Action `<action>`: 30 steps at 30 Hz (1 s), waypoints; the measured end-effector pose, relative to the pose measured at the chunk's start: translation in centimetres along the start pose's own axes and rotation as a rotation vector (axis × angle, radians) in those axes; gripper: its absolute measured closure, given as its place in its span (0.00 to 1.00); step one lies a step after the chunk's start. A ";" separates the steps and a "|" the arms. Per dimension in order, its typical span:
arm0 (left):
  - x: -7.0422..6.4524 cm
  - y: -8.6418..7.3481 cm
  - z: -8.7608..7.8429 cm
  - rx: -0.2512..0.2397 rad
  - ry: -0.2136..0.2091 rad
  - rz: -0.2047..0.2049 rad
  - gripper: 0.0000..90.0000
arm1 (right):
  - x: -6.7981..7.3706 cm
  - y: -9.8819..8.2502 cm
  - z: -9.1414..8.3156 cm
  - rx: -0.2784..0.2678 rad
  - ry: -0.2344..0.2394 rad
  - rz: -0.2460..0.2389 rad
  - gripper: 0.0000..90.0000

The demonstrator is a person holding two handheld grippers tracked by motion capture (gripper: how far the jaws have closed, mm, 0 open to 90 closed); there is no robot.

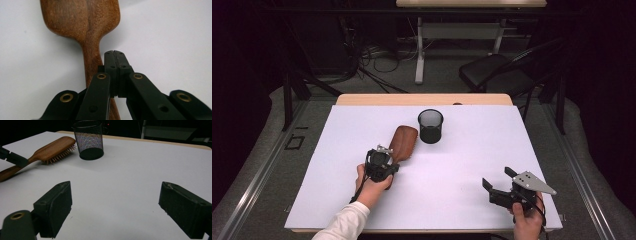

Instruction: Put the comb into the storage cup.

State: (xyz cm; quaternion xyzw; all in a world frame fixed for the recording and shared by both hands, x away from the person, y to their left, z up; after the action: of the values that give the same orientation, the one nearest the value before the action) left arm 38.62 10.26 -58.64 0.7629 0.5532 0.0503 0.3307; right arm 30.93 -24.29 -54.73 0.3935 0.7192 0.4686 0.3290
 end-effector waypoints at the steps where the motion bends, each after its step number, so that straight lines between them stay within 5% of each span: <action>1: 0.0 0.0 0.0 -0.001 -0.002 0.002 1.00 | 0.0 0.0 0.0 0.000 0.000 0.002 0.12; 8: -0.6 0.1 -0.4 -0.003 -0.030 0.002 1.00 | 0.1 0.0 0.0 0.001 0.002 0.002 0.12; 15: -1.1 1.1 -1.7 -0.026 -0.014 0.013 0.92 | 0.0 0.0 0.0 0.002 0.001 0.003 0.12; 30: -0.5 2.6 -2.3 -0.002 0.047 -0.034 0.57 | 0.1 -0.1 0.0 0.009 0.002 0.009 0.13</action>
State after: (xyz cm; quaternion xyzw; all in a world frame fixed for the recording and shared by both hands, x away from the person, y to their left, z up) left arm 39.54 10.42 -55.30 0.7517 0.5737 0.0628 0.3192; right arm 30.90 -24.26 -54.84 0.3979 0.7198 0.4672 0.3244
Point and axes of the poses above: each handheld gripper's, and its own axes: z roughly forward along the jaws, y roughly out of its top, x roughly to its left, the point moved 7 cm from there along z, roughly forward along the jaws, and after that the axes turned 10 degrees about -z, right-handed, at the moved point
